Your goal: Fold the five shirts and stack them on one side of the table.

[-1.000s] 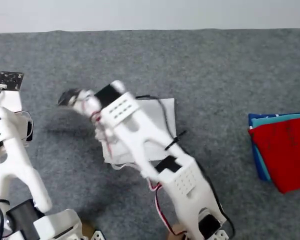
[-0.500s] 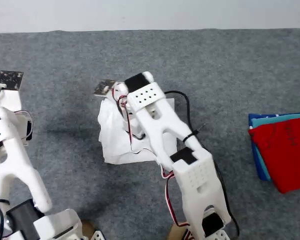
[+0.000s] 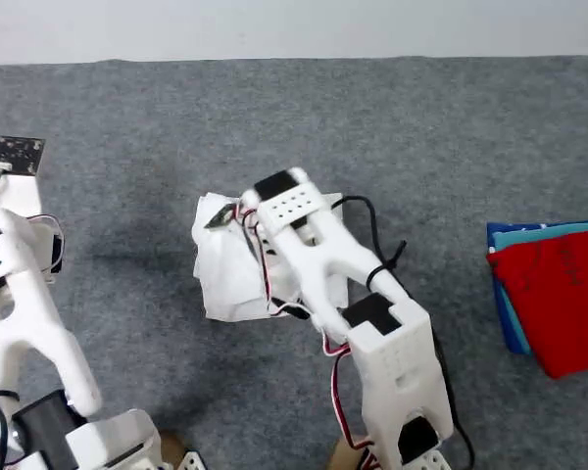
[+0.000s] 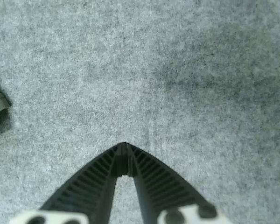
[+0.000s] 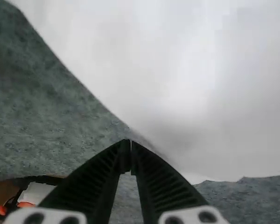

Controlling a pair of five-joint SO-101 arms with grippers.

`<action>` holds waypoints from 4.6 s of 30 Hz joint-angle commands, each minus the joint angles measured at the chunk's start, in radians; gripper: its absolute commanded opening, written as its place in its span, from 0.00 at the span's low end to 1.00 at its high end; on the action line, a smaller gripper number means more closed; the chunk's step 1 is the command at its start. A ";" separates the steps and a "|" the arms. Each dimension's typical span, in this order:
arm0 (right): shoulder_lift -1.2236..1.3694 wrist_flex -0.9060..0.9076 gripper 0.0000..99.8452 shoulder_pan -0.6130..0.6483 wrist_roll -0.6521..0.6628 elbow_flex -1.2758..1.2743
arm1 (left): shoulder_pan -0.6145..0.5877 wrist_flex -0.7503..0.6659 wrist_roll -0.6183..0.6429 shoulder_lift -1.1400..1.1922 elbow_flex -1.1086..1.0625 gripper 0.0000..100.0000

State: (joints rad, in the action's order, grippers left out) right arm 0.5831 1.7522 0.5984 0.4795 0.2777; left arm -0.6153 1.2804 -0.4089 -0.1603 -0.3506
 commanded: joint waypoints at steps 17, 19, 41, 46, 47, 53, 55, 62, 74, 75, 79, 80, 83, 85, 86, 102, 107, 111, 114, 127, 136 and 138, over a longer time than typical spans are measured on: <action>-0.077 0.027 0.01 0.002 -0.014 0.213 | 0.008 -0.017 -0.008 -0.041 0.008 0.00; -0.015 0.012 0.01 0.030 -0.018 0.213 | 0.008 -0.017 -0.008 -0.041 0.008 0.00; -0.024 0.028 0.01 -0.021 -0.018 0.589 | 0.069 0.041 0.095 -0.041 0.127 0.00; -0.021 -0.021 0.01 -0.117 -0.140 0.582 | 0.279 0.032 0.170 -0.032 0.206 0.00; -0.016 -0.045 0.01 -0.136 -0.172 0.571 | 0.324 0.015 0.199 -0.032 0.217 0.00; 0.099 -0.180 0.01 -0.222 -0.361 0.566 | 0.539 -0.121 0.308 0.025 0.232 0.03; 0.143 -0.202 0.01 -0.234 -0.407 0.566 | 0.568 -0.149 0.358 0.095 0.246 0.06; 0.254 -0.229 0.01 -0.234 -0.473 0.566 | 0.591 -0.066 0.393 0.410 0.484 0.08; 0.271 -0.302 0.01 -0.254 -0.470 0.568 | 0.666 0.341 0.374 0.876 1.141 0.08; 0.271 -0.308 0.01 -0.262 -0.468 0.568 | 0.678 0.370 0.367 0.908 1.188 0.08; 0.280 -0.321 0.01 -0.286 -0.466 0.568 | 0.694 0.453 0.361 1.042 1.348 0.06; 0.280 -0.323 0.01 -0.292 -0.465 0.568 | 0.690 0.468 0.361 1.076 1.380 0.06; 0.280 -0.331 0.01 -0.312 -0.465 0.568 | 0.664 0.473 0.361 1.148 1.431 0.06; 0.282 -0.344 0.01 -0.328 -0.465 0.563 | 0.649 0.473 0.356 1.174 1.446 0.06; 0.283 -0.346 0.01 -0.337 -0.465 0.563 | 0.646 0.473 0.344 1.185 1.446 0.06; 0.271 -0.371 0.01 -0.418 -0.407 0.568 | 0.559 0.474 0.324 1.206 1.529 0.06; 0.179 -0.360 0.01 -0.410 -0.387 0.568 | 0.548 0.476 0.324 1.128 1.552 0.06; 0.111 -0.317 0.01 -0.392 -0.387 0.568 | 0.571 0.476 0.324 1.010 1.495 0.06; 0.088 -0.248 0.01 -0.360 -0.387 0.568 | 0.605 0.476 0.324 0.928 1.389 0.06; 0.087 0.007 0.01 -0.234 -0.394 0.568 | 0.485 0.474 0.316 0.710 1.066 0.06; 0.102 -0.033 0.01 -0.024 -0.387 0.562 | 0.137 0.474 0.224 0.615 0.938 0.06; 0.140 -0.064 0.01 0.001 -0.387 0.562 | 0.048 0.474 0.199 0.608 0.929 0.06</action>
State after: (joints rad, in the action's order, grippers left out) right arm 0.7549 1.7246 0.5646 0.0852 0.8178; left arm -0.4480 1.7269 -0.1726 0.5224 0.5823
